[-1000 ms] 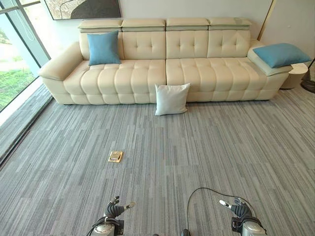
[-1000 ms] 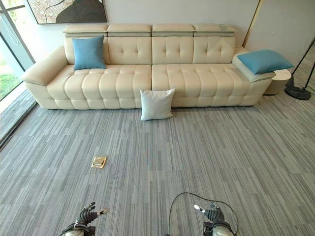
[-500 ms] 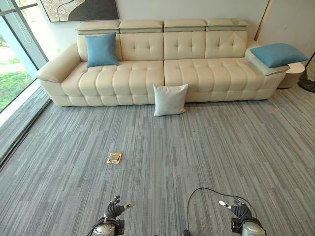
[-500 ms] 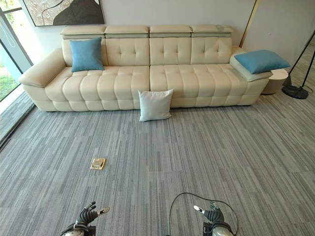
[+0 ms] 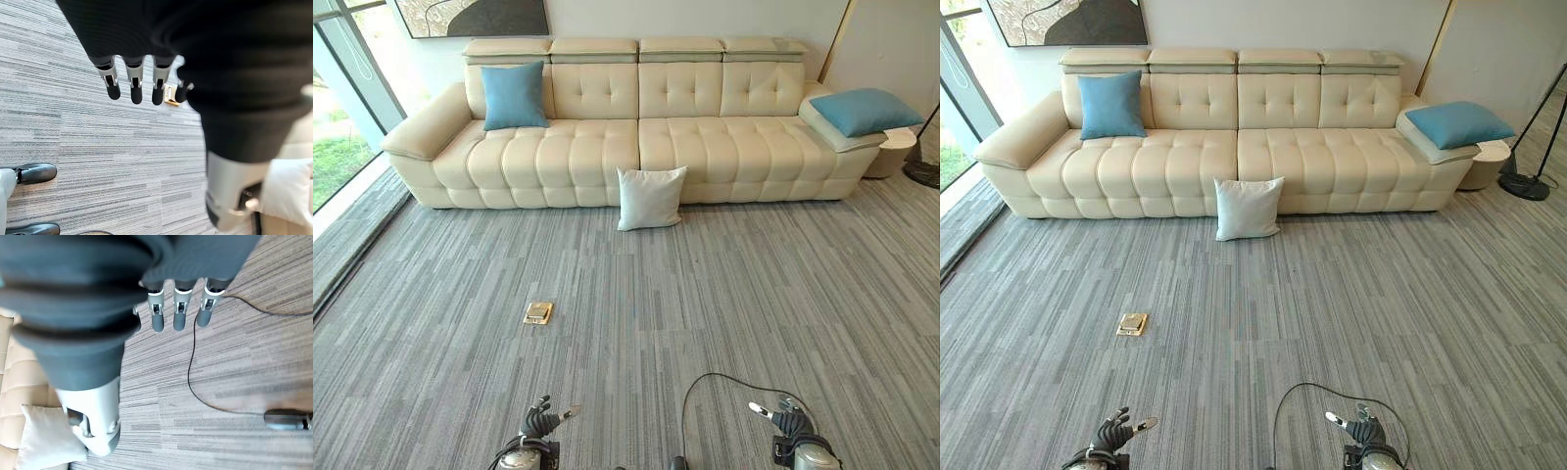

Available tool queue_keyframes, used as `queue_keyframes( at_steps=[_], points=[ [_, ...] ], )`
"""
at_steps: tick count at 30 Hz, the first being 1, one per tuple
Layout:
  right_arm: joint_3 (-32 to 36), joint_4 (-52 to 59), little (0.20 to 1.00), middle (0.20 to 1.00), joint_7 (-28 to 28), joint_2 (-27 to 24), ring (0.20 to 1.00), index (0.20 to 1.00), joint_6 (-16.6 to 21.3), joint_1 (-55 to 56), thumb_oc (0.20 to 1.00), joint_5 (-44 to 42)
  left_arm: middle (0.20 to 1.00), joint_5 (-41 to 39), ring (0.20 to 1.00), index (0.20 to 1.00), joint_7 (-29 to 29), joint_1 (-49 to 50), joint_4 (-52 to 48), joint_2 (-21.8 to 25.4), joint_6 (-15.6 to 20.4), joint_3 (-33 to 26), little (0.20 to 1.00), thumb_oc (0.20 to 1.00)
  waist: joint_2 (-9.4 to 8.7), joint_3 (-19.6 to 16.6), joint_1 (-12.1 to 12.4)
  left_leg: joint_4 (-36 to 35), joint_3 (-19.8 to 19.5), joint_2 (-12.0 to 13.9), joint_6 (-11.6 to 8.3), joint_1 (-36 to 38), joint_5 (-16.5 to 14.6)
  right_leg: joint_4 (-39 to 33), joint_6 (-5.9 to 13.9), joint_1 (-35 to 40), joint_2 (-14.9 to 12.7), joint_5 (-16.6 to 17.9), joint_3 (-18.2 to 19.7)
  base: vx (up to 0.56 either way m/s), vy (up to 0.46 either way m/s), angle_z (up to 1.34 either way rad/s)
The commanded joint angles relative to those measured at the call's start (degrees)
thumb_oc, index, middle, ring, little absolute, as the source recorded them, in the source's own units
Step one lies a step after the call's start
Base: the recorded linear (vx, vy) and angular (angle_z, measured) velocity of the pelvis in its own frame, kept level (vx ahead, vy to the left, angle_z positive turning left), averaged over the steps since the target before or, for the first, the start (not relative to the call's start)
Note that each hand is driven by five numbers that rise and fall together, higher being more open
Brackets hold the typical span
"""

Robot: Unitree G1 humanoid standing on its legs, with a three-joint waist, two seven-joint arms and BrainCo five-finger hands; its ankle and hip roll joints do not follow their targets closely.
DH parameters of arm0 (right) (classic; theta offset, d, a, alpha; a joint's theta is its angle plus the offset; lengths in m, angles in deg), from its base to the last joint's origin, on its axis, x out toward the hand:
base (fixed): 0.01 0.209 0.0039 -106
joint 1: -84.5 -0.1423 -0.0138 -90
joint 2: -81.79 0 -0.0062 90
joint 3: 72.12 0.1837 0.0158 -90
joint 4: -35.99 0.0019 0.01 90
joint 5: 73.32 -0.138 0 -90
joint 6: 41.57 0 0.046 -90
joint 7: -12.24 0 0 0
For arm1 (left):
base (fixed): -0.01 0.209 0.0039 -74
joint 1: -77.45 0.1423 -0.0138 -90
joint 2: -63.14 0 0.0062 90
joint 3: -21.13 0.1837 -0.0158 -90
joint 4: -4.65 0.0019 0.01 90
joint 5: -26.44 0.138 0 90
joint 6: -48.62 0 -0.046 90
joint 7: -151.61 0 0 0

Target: Pick up all the scattered cushions and arrange them neatly on the sofa.

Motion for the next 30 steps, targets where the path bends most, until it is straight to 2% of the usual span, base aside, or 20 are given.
queue_keyframes(
  at_steps=[1,9,16,20,21,22,25,28,30],
  points=[
    [0.45,2.64,1.0,1.0,-3.02,-0.69,1.0,1.0,1.9,-3.27,1.0,2.59,1.0,-0.74,1.0,1.0,1.79,-3.67,1.47,0.35,1.69,-0.14,1.0,1.0,0.19,2.02,-1.41,0.04,0.58,-0.41,-1.32,-0.27,-5.76,0.1,3.26,1.65,-0.21,-10.77,-0.7,0.02,0.029,-0.04],
    [-0.17,1.84,1.0,1.0,-1.51,-0.57,1.0,1.0,1.33,-2.48,1.0,2.18,1.0,0.36,1.0,1.0,0.98,-2.31,2.2,0.26,1.24,0.04,1.0,1.0,0.26,2.73,-1.0,0.04,0.71,-0.59,-1.17,-1.45,-5.77,0.1,3.47,0.62,-0.39,-11.0,-0.87,0.07,0.036,-0.01],
    [0.78,3.61,1.0,1.0,-1.68,-1.31,1.0,1.0,1.89,-3.36,1.0,1.32,1.0,1.61,1.0,1.0,1.38,-2.43,1.48,1.03,1.47,0.03,1.0,1.0,0.51,3.49,-0.73,0.04,0.38,-1.61,0.62,-1.76,-6.99,0.15,3.77,0.82,-1.27,-11.03,-0.24,0.09,0.095,-0.01],
    [1.16,3.34,1.0,1.0,-2.13,-1.45,1.0,1.0,2.03,-4.43,1.0,1.06,1.0,1.08,1.0,1.0,2.24,-4.0,1.19,1.51,1.71,-0.09,1.0,1.0,1.18,4.85,-0.86,0.04,-0.08,-2.04,2.16,-1.87,-7.31,10.87,4.38,-4.62,-1.86,-13.88,-0.25,0.04,0.121,-0.02],
    [1.16,3.33,1.0,1.0,-2.13,-1.45,1.0,1.0,2.03,-4.45,1.0,1.06,1.0,1.08,1.0,1.0,2.24,-4.02,1.2,1.51,1.71,-0.09,1.0,1.0,1.16,4.78,-0.84,0.04,-0.05,-2.07,2.17,-1.97,-7.29,11.22,4.39,-4.89,-1.91,-14.06,-0.21,0.0,0.171,-0.06],
    [1.18,3.77,1.0,1.0,-2.08,-1.52,1.0,1.0,2.14,-4.69,1.0,1.33,1.0,0.78,1.0,1.0,2.59,-4.66,0.29,1.62,1.85,-0.22,1.0,1.0,1.54,5.94,-1.0,0.04,0.01,-2.58,2.98,-1.7,-7.65,19.74,5.25,-9.42,-2.72,-13.53,-0.43,-0.02,0.162,-0.08],
    [0.72,4.22,1.0,1.0,-2.13,-1.62,1.0,1.0,1.91,-4.84,1.0,2.29,1.0,0.15,1.0,1.0,3.05,-5.59,-1.47,1.59,2.03,-0.08,1.0,1.0,1.93,8.12,-1.46,0.04,0.45,-2.84,3.25,-0.14,-8.34,31.78,5.39,-16.73,-3.31,-12.12,-1.27,0.06,0.142,-0.21],
    [0.68,4.57,1.0,1.0,-2.12,-1.79,1.0,1.0,1.78,-4.97,1.0,2.47,1.0,-0.37,1.0,1.0,3.1,-6.2,-2.03,1.51,2.25,-0.05,1.0,1.0,2.11,9.06,-1.49,0.04,0.71,-2.62,2.76,1.26,-8.89,29.25,5.23,-19.12,-2.86,-11.94,-2.24,0.14,0.003,0.03],
    [0.8,5.09,1.0,1.0,-2.48,-2.1,1.0,1.0,1.8,-5.15,1.0,2.45,1.0,-0.58,1.0,1.0,2.97,-6.47,-2.75,1.33,2.29,0.22,1.0,1.0,2.22,9.7,-1.63,0.04,0.49,-2.3,2.11,2.84,-9.76,21.09,5.34,-19.38,-2.29,-9.82,-3.65,0.26,-0.108,-0.06]
  ],
)
